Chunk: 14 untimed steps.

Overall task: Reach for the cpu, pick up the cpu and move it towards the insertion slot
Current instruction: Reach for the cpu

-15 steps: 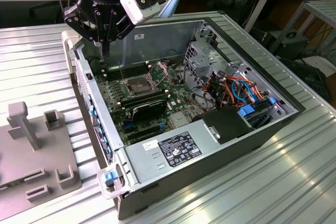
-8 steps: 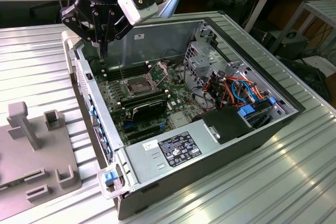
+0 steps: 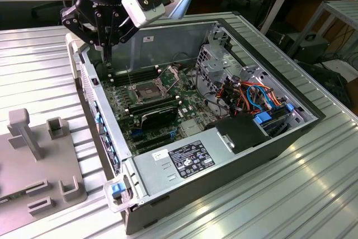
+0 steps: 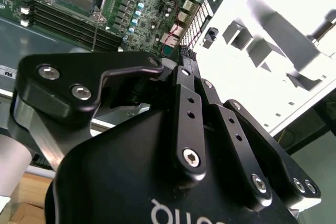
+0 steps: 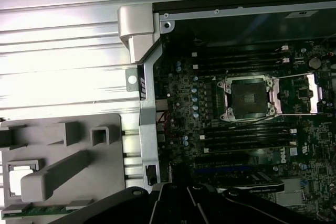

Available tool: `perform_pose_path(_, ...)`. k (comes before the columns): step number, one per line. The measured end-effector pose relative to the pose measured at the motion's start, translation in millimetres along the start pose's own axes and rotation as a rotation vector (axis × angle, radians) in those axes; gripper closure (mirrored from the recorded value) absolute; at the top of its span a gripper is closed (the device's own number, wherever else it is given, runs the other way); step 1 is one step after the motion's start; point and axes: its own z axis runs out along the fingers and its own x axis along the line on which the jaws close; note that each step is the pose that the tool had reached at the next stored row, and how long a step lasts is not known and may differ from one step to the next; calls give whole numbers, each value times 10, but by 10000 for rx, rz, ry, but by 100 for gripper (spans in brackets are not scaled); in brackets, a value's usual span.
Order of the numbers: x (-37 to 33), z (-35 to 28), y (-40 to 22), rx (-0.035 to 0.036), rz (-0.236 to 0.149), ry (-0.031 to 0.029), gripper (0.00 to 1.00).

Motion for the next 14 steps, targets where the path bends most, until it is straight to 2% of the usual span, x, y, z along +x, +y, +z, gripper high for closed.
perform_pose_path(14, 63, 6, -5, -5, 4, 68, 89)
